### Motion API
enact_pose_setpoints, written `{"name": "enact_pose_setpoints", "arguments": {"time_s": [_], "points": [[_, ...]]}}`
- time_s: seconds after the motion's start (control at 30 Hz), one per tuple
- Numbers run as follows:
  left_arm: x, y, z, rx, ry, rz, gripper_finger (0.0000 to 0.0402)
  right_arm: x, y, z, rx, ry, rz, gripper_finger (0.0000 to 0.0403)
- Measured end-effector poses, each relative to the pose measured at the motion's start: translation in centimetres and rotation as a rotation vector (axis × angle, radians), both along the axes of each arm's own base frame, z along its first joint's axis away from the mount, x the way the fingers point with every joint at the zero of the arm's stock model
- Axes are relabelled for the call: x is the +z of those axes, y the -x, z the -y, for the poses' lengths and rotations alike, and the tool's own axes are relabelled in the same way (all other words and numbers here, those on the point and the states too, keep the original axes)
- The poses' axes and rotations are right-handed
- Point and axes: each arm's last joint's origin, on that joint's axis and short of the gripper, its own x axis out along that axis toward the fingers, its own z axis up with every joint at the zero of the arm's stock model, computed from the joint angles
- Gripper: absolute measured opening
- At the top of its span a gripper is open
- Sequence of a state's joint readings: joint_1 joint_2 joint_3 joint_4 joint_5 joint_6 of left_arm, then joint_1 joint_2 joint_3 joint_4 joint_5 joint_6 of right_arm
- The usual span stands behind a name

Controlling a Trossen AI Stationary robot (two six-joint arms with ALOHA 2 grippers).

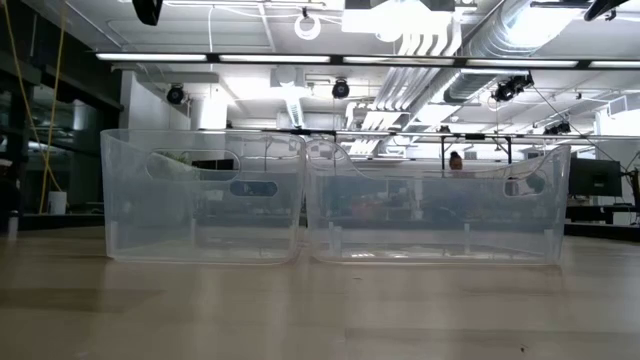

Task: Pick and place medicine bottles into bin by pill shape (circle, oval)
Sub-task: Put the top right blue pill bottle into the right transparent bin

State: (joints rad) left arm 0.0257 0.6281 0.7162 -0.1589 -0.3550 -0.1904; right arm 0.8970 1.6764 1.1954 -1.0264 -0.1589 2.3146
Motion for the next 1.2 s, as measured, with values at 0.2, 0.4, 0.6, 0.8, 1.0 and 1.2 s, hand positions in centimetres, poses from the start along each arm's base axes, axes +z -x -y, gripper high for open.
{"name": "enact_pose_setpoints", "arguments": {"time_s": [0.2, 0.4, 0.6, 0.8, 1.0, 1.2], "points": [[0.0, 0.0, 0.0, 0.0, -0.002, -0.001, 0.0, -0.4, -0.1, -0.1, -0.008, -0.015, 0.009, 0.0254], [0.0, 0.0, 0.0, -0.004, -0.001, 0.0, 0.0, -2.2, -0.3, 0.0, -0.019, -0.07, 0.036, 0.0254], [0.1, 0.0, 0.0, -0.004, -0.002, 0.005, 0.0, -2.4, -0.2, 0.5, -0.019, -0.04, 0.019, 0.0254], [0.1, 0.0, 0.0, -0.004, -0.009, 0.003, 0.0, -2.4, -0.2, 0.4, -0.014, -0.05, 0.011, 0.0244], [0.1, 0.0, 0.0, -0.004, -0.009, 0.003, 0.0, -2.4, -0.2, 0.4, -0.011, -0.05, 0.011, 0.0194], [0.1, 0.0, 0.0, -0.004, -0.009, 0.003, 0.0001, -2.4, -0.1, 0.4, 0.004, -0.058, 0.004, 0.0152]]}}
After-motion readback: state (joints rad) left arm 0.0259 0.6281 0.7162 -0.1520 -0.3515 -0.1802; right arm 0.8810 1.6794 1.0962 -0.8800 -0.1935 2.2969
